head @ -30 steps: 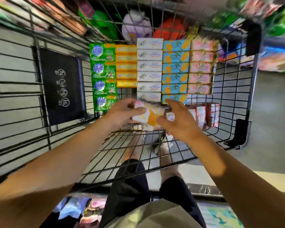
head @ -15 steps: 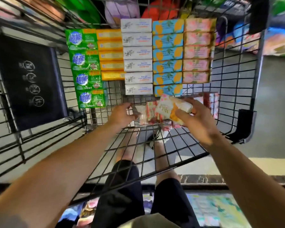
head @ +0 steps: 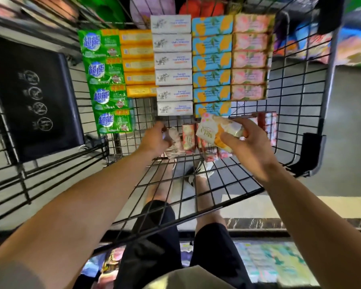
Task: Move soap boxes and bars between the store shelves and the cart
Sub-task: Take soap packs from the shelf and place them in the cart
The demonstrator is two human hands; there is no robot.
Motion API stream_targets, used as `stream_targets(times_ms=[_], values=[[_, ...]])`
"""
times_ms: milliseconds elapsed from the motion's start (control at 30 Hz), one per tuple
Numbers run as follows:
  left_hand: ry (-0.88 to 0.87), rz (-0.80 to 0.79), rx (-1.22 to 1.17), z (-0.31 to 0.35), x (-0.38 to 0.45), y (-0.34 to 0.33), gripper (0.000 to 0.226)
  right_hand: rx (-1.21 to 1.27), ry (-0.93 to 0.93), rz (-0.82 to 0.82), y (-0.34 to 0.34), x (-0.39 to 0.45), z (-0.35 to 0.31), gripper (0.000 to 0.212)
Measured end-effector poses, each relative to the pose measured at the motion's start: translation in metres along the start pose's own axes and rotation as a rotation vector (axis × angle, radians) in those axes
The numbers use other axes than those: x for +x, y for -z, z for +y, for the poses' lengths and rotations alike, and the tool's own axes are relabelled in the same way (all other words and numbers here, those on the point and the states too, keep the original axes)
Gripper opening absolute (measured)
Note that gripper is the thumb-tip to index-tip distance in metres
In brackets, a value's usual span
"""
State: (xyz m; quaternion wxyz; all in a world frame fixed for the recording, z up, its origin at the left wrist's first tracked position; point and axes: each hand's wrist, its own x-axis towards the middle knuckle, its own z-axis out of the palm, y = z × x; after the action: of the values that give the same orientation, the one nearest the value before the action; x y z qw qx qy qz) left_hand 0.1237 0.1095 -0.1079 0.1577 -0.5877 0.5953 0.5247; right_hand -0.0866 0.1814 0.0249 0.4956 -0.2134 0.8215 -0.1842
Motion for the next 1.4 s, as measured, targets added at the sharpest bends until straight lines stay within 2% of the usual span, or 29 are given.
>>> stream_targets(times_ms=[200,300,400,467,600,667,767,967,1200,1300,1400], values=[[0.003,0.039,-0.144,0.015,-0.035,0.031,0.061,0.03,0.008,0.027,0.008,-0.02,-0.017,0.034],[0.023,0.032,-0.218,0.023,-0.052,0.052,0.044,0.046,0.006,0.045,0.01,-0.032,-0.024,0.038],[0.107,-0.041,-0.54,0.035,-0.075,0.072,0.021,0.063,0.041,0.05,0.018,-0.049,-0.035,0.035],[0.149,-0.083,-0.777,0.052,-0.096,0.088,0.016,0.062,0.072,0.053,0.024,-0.06,-0.044,0.028],[0.094,-0.211,-1.091,0.085,-0.138,0.114,0.039,0.19,0.073,0.083,0.037,-0.083,-0.061,0.02],[0.058,-0.255,-1.17,0.099,-0.152,0.122,0.043,0.353,0.07,0.069,0.043,-0.093,-0.069,0.01],[-0.023,-0.229,-1.155,0.121,-0.177,0.133,0.041,0.572,0.053,0.037,0.054,-0.111,-0.082,0.01],[-0.106,-0.204,-1.066,0.149,-0.207,0.142,0.008,0.739,0.071,0.033,0.081,-0.135,-0.095,0.018],[-0.141,-0.209,-1.15,0.176,-0.232,0.131,0.013,0.85,0.073,0.026,0.1,-0.152,-0.089,0.012],[-0.173,-0.279,-1.149,0.188,-0.243,0.117,0.014,0.861,0.097,0.017,0.118,-0.158,-0.075,0.012],[-0.22,-0.354,-1.13,0.204,-0.255,0.093,0.032,0.843,0.134,0.015,0.144,-0.165,-0.054,0.015]])
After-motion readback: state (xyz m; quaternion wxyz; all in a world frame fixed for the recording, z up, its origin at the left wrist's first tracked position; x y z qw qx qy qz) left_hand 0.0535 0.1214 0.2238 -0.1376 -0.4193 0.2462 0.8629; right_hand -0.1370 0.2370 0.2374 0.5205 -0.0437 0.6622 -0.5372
